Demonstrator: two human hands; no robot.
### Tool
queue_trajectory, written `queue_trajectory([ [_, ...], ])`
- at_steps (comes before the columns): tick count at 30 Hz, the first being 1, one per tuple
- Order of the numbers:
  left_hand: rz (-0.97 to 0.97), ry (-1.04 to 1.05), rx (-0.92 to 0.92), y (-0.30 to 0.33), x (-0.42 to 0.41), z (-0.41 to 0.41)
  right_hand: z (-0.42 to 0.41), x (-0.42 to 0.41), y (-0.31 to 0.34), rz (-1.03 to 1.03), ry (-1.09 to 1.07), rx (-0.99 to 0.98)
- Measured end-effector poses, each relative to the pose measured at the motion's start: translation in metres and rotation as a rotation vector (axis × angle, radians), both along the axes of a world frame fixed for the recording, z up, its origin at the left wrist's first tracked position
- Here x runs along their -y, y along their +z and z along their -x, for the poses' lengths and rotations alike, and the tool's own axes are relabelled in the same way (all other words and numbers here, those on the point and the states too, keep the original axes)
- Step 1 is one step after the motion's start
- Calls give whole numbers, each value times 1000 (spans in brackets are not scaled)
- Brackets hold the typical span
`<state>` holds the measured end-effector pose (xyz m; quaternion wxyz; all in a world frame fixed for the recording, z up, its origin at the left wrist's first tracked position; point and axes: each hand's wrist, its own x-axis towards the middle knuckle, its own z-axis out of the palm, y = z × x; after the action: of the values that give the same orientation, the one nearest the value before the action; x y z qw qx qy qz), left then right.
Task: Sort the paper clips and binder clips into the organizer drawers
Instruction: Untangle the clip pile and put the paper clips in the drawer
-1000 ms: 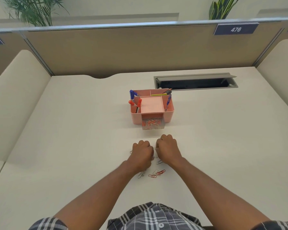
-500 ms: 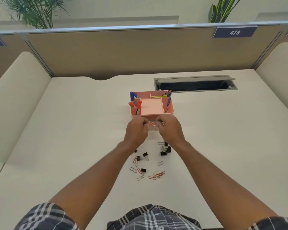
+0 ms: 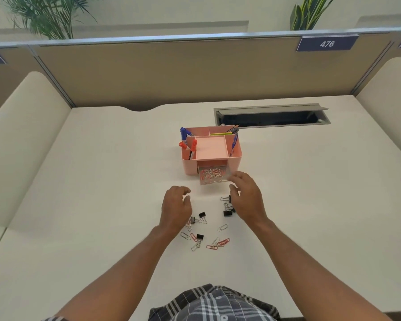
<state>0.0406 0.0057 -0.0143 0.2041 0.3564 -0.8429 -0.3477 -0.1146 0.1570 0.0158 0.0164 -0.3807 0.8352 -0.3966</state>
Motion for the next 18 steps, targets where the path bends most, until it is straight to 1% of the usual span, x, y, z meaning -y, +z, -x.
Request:
queue_trajectory([
  [4, -86, -6, -24, 9, -4, 2, 0, 4, -2, -35, 18, -36],
  [9, -73, -42, -78, 30, -2, 30, -3, 14, -4, -50, 13, -41],
  [12, -32, -30, -63, 32, 5, 39, -4, 19, -4, -55, 13, -32],
  [18, -47, -2, -44, 32, 15, 49, 4, 26, -7, -55, 19, -24],
])
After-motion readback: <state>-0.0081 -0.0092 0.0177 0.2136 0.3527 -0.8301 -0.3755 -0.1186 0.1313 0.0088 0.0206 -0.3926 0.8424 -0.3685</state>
